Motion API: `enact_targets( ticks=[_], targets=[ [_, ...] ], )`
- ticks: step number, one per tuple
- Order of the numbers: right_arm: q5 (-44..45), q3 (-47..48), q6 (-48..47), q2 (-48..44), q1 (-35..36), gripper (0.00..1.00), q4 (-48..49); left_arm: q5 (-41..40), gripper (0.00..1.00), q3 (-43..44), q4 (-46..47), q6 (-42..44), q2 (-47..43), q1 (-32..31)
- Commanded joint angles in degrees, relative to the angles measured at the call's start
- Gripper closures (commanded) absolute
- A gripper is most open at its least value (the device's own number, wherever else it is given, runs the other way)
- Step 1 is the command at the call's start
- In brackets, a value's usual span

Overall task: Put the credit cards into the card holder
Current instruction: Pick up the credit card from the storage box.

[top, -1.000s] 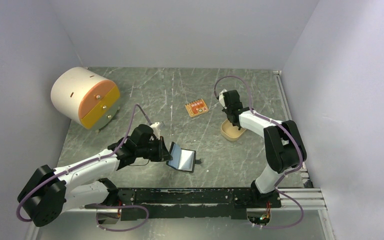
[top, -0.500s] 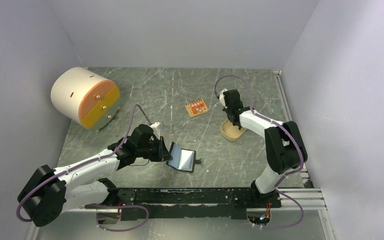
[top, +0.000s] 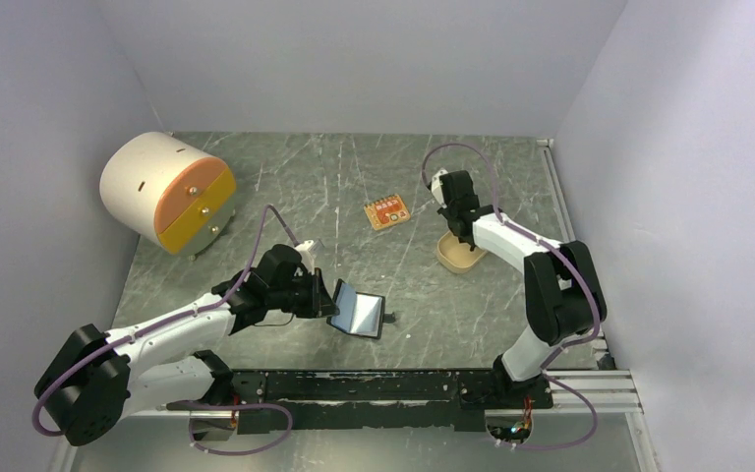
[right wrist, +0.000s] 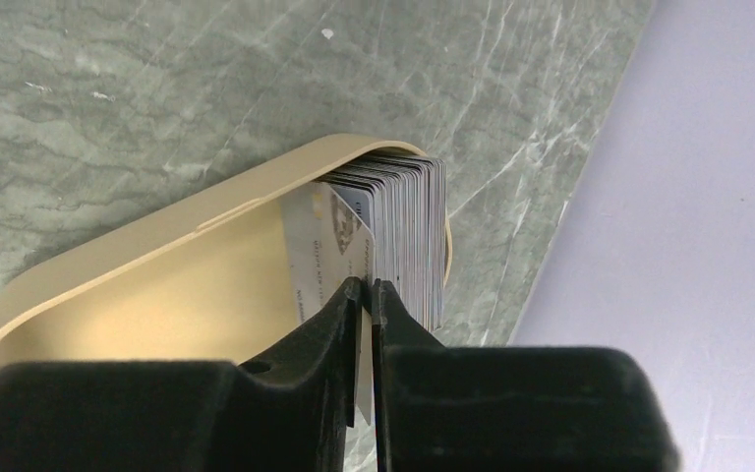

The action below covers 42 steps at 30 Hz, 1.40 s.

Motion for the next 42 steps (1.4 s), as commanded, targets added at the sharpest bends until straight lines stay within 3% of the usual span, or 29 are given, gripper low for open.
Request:
enact_targets(
  ticks=[1, 5, 10, 15, 20, 24, 27, 30, 35, 42],
  targets=[
    [-0.7, 2.4, 0.8, -2.1, -0.8, 0.9, -2.1, 0.5, 0.91, 0.1, 0.9, -0.2, 0.0, 0.3],
    [-3.2, 2.1, 2.3, -3.3, -0.9, 0.91, -3.7, 0.6, 0.91, 0.3, 0.8, -0.2, 0.3, 0.3],
    [-8.9, 2.1, 5.0, -5.9, -0.8, 1.0, -6.5, -0.6, 0.91, 0.2, 0.4, -1.1, 0.2, 0.4],
    [-16.1, 3.2, 10.1, -10.3, -0.7, 1.0, -10.3, -1.8, 0.91, -2.5, 2.3, -5.3, -1.3, 0.3],
    [-18.9, 4.0, 15.9, -14.2, 0.1, 1.0, -12.6, -2.6, 0.82, -3.9, 3.0, -7.5, -0.8, 0.4],
    [-19.4, 3.9, 26.0, -17.3, 1.2, 1.0, -11.4, -2.8, 0.73, -3.5, 2.5, -7.3, 0.0, 0.4],
    [-20.7, 5.0, 30.5, -17.5, 1.2, 1.0, -12.7, -2.7, 0.74, -2.9, 2.2, -6.9, 0.5, 0.4],
    [-16.5, 5.9, 29.5, -14.9, 1.4, 1.0, -14.4, -2.1, 0.77, -2.5, 2.8, -6.7, 1.0, 0.3],
    [0.2, 11.2, 36.0, -6.6, 2.3, 1.0, -22.4, -1.6, 0.78, -1.9, 2.9, -6.3, 2.0, 0.4],
    [4.9, 12.6, 43.0, -2.7, 3.2, 1.0, -24.2, -2.1, 0.79, -0.2, 2.2, -5.7, 3.5, 0.4]
  ],
)
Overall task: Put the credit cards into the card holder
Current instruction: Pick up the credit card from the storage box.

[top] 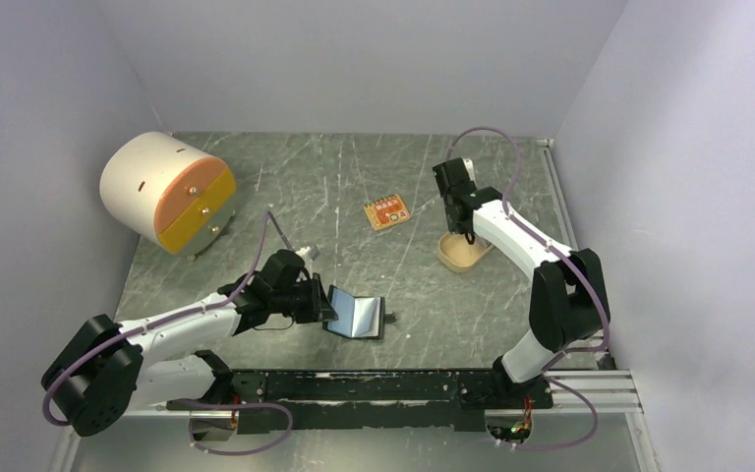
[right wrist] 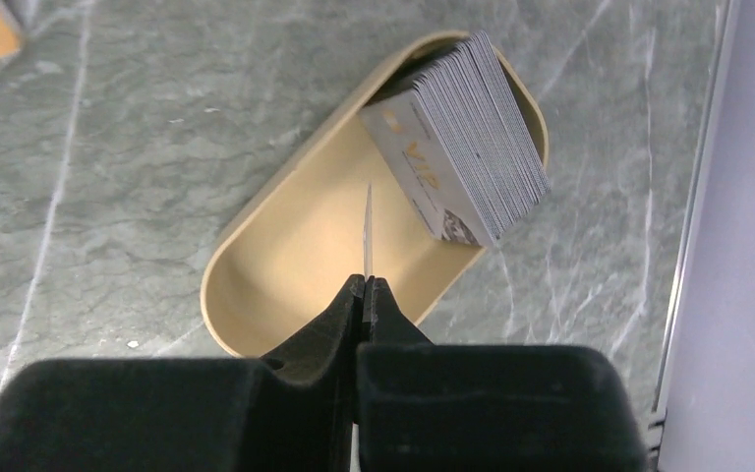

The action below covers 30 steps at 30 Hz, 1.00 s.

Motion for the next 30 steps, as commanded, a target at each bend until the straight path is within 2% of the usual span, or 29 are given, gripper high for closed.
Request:
enact_targets(
  ticks=[1, 6, 9, 11, 16, 22, 25, 30],
  targets=[
    [6.3, 2.4, 6.1, 0.8, 0.5, 1.0, -3.3, -0.4, 0.79, 2.6, 0.7, 0.8, 0.6, 0.3],
    [7.4, 4.7, 7.1, 3.1, 0.7, 1.0, -5.2, -1.1, 0.79, 2.6, 0.0, 0.8, 0.6, 0.4],
    [5.6, 5.2, 7.4, 2.6, 0.9, 1.0, -5.5, -1.6, 0.85, 2.5, 0.0, 0.7, 0.5, 0.4],
    [3.7, 5.1, 7.0, 0.7, 1.9, 1.0, -5.7, -1.6, 0.91, 2.1, 0.6, 0.1, 0.5, 0.4],
    [-6.4, 1.8, 7.1, -7.4, 3.6, 1.0, -3.2, -3.2, 0.91, 0.9, 1.8, -2.6, 0.1, 0.3],
    [-9.7, -1.8, 12.6, -15.5, 10.7, 1.0, -2.7, -4.3, 0.91, -2.0, 5.9, -6.3, -3.7, 0.4],
    [-16.2, -5.4, 17.7, -19.8, 14.6, 1.0, 1.3, -3.2, 0.91, -3.5, 9.7, -7.5, -4.0, 0.4],
    [-29.6, -18.1, 28.8, -28.5, 18.9, 1.0, 17.1, 0.8, 0.91, -4.9, 16.0, -8.2, -2.0, 0.7]
  ],
)
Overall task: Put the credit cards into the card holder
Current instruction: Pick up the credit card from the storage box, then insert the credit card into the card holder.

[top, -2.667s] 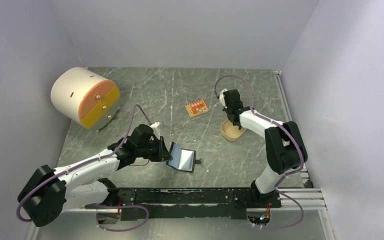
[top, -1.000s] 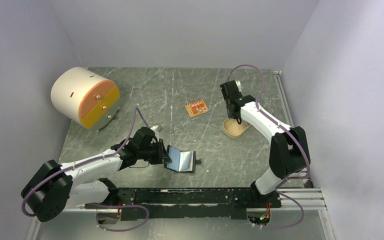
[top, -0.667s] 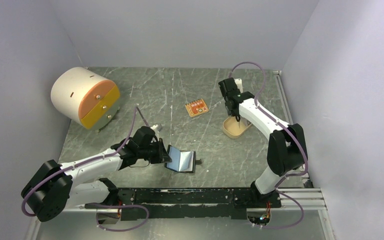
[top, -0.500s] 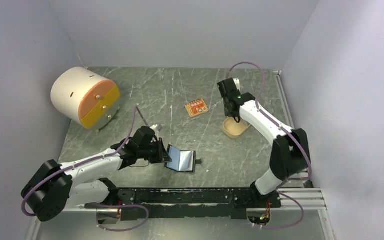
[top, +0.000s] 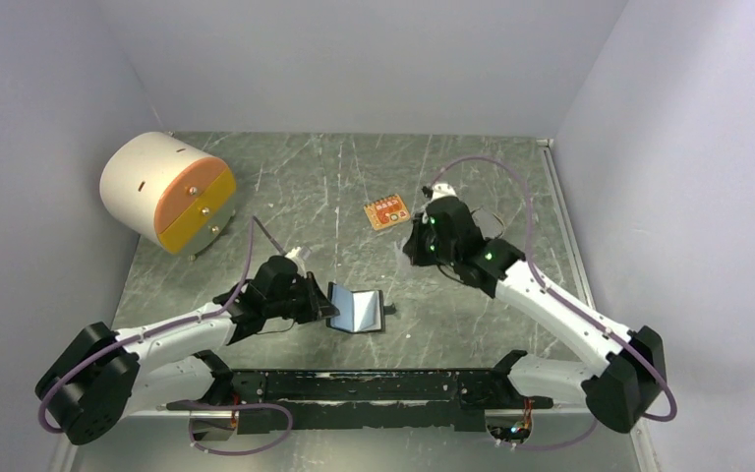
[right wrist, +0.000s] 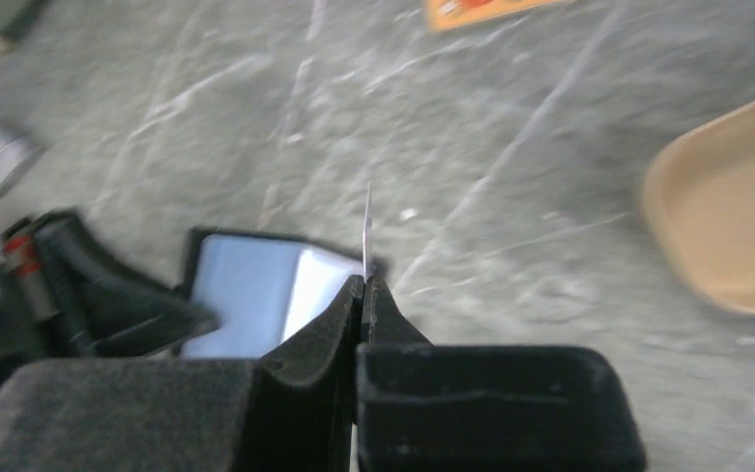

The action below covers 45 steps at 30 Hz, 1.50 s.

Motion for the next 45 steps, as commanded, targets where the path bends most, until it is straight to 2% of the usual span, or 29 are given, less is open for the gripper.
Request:
enact_targets(
  ticks=[1, 5, 10, 13, 24, 27, 33, 42, 45],
  targets=[
    [-14.9, -10.8, 13.5, -6.5, 2.9, 1.0, 16.3, 3.5, 0.91, -0.7, 8.5, -1.6, 1.4, 0.6],
    [-18.9, -23.1, 24.4, -9.3, 5.9, 1.0, 32.5, 3.1, 0.9, 0.1, 7.2, -1.2, 2.8, 0.7],
    [-19.2, -27.8, 28.2, -5.8, 8.8, 1.0, 38.6, -0.3, 0.67, 1.8, 0.5, 0.4, 2.3, 0.7],
    [-16.7, -30.2, 28.8, -4.2, 10.2, 1.0, 41.5, -1.0, 0.6, 1.2, -0.5, 0.2, 1.1, 0.8],
    [-14.8, -35.1, 29.7, 2.1, 10.3, 1.0, 48.9, -3.1, 0.73, 1.1, -4.3, 2.6, 0.8, 0.7],
    [-14.8, -36.6, 31.0, 3.4, 10.3, 1.0, 52.7, -3.1, 0.8, 1.4, -4.4, 3.6, 1.8, 0.8],
    [-13.6, -37.2, 31.3, 4.6, 10.3, 1.0, 55.9, -3.4, 0.68, 1.7, -4.6, 4.3, 3.7, 0.8],
    [-11.7, -37.8, 30.9, 7.0, 10.1, 1.0, 59.5, -3.5, 0.67, 0.3, -4.4, 3.7, 2.5, 0.8],
    [-10.9, -37.6, 30.5, 8.0, 10.0, 1.0, 59.9, -3.5, 0.73, 0.0, -4.3, 3.6, 2.5, 0.8]
  ],
)
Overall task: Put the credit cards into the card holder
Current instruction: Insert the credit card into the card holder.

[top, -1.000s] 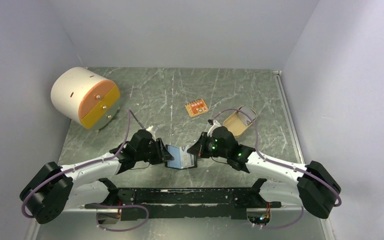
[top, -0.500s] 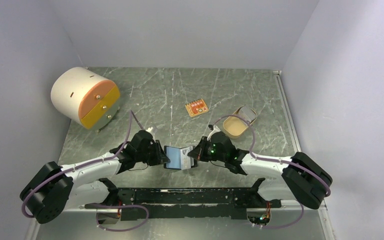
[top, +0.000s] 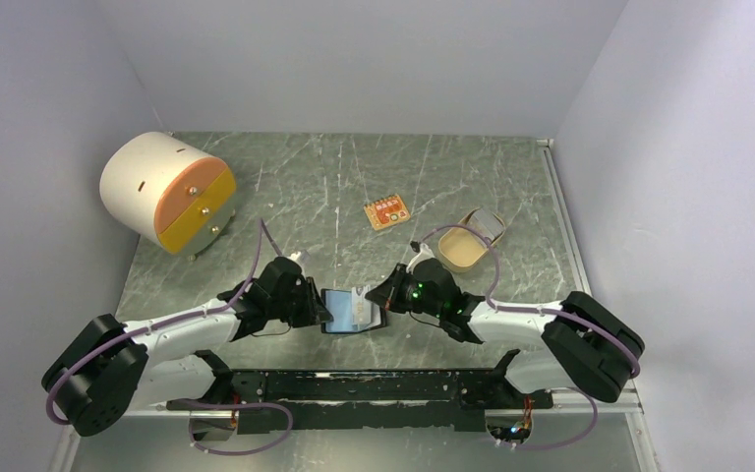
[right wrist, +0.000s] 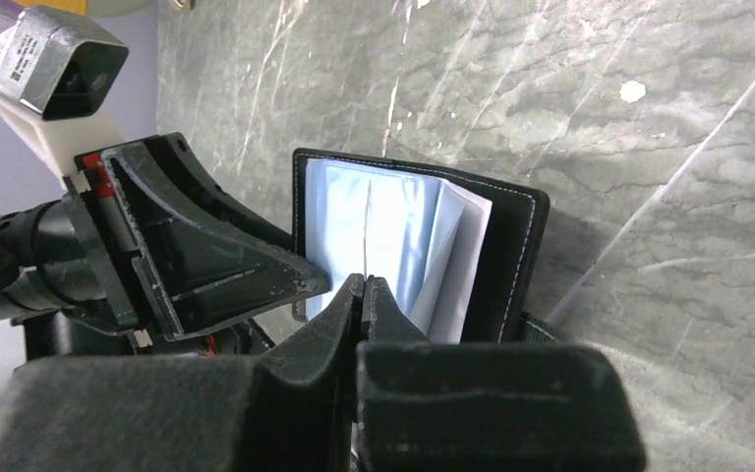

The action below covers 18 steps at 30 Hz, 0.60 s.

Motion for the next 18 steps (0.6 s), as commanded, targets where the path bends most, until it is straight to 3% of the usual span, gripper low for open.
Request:
enact_targets(
  ticks=[1, 7, 13, 18],
  targets=[
    [2.8, -0.5, -0.6, 1.2, 0.0, 1.0, 3.0, -0.9, 0.76, -0.2, 0.1, 0.4, -0.8, 0.3],
    [4.6, -1.3, -0.9, 1.5, -0.3, 1.0, 3.9, -1.4, 0.77, 0.1, -0.6, 0.9, -0.5, 0.3],
    [3.9, -2.0, -0.9, 3.5, -0.6, 1.0, 6.5, -0.8, 0.71, -0.5, 0.2, 0.8, -0.8, 0.3],
    [2.4, -2.6, 0.1, 6.0, -0.6, 1.0, 10.0, -0.1, 0.74, -0.7, 1.2, 0.5, -0.4, 0.4]
  ],
)
